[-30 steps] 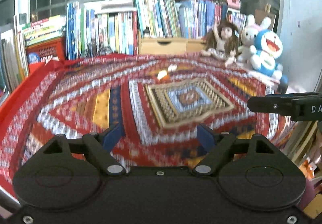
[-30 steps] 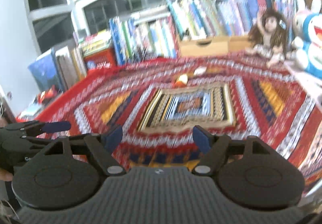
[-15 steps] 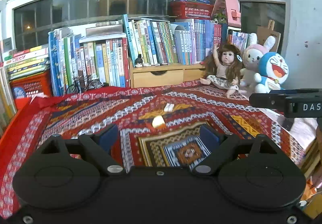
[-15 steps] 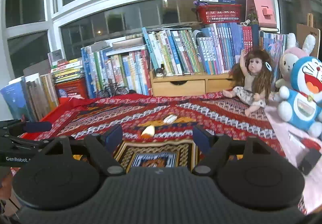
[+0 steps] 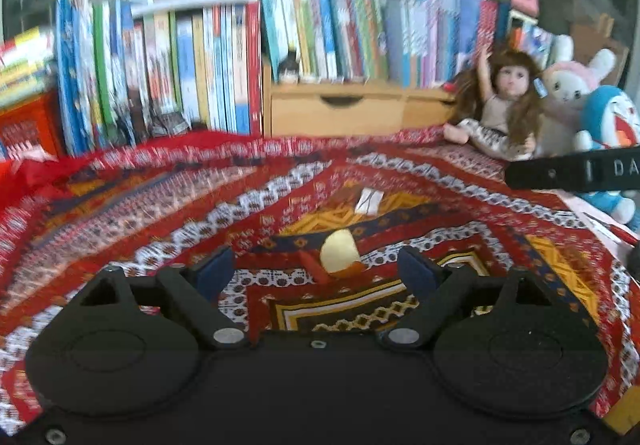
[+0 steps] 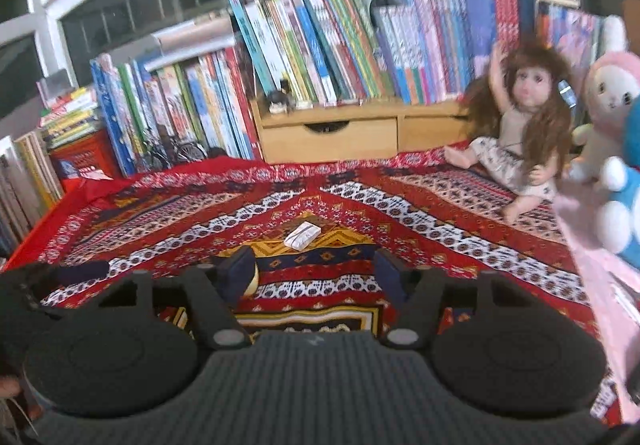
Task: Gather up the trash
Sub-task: 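Grasp the peeled fruit piece with the left gripper while the right grasps the white packet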
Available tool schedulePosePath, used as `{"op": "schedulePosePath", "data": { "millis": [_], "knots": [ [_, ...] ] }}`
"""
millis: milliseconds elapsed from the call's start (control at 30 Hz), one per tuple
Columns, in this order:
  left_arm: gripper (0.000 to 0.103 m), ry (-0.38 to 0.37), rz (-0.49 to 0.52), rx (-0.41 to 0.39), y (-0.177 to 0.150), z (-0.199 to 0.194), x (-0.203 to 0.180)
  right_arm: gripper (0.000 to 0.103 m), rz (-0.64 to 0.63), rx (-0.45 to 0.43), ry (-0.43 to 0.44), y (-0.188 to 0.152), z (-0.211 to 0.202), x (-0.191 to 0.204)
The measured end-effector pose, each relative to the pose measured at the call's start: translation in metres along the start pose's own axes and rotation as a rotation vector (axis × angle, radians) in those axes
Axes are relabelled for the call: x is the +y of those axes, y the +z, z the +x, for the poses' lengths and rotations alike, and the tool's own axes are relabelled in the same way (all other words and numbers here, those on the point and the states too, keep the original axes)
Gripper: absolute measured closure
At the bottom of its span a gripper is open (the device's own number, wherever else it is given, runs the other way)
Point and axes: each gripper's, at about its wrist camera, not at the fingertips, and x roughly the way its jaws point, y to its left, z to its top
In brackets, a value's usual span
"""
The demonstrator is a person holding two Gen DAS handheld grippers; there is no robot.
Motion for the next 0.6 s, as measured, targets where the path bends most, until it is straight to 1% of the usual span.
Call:
{"op": "schedulePosePath", "data": {
  "millis": [33, 100, 133, 167, 200, 267, 333, 500, 567, 600],
  "knots": [
    [0.021, -0.012, -0.010, 0.015, 0.000, 0.013, 0.003, 0.033, 0.001, 0.016, 0.002, 0.003, 0.012, 0.000],
    [0.030, -0.043, -0.017, 0.034, -0.003, 0.030, 0.006, 0.037, 0.002, 0.041, 0.002, 0.007, 0.036, 0.000],
    [0.035, -0.058, -0.012, 0.044, -0.003, 0.039, 0.006, 0.039, 0.000, 0.054, 0.004, 0.008, 0.046, 0.000],
    [0.038, -0.067, -0.003, 0.057, -0.004, 0.046, 0.005, 0.042, 0.000, 0.066, 0.006, 0.010, 0.057, 0.001],
    [0.039, -0.069, 0.010, 0.067, -0.005, 0.053, 0.005, 0.043, 0.005, 0.080, 0.007, 0.012, 0.069, 0.000],
    [0.046, -0.054, 0.031, 0.074, -0.006, 0.066, 0.003, 0.047, 0.027, 0.101, 0.014, 0.014, 0.089, -0.001],
    [0.049, -0.046, 0.044, 0.074, -0.007, 0.077, 0.002, 0.047, 0.049, 0.113, 0.020, 0.014, 0.107, -0.003],
    [0.046, -0.091, 0.061, 0.072, -0.006, 0.098, -0.003, 0.047, 0.078, 0.141, 0.034, 0.017, 0.143, -0.005],
    [0.041, -0.086, 0.072, 0.068, -0.006, 0.102, -0.007, 0.047, 0.086, 0.148, 0.036, 0.018, 0.154, -0.007],
    [0.040, -0.083, 0.075, 0.067, -0.006, 0.106, -0.008, 0.047, 0.093, 0.154, 0.042, 0.018, 0.160, -0.008]
  ]
}}
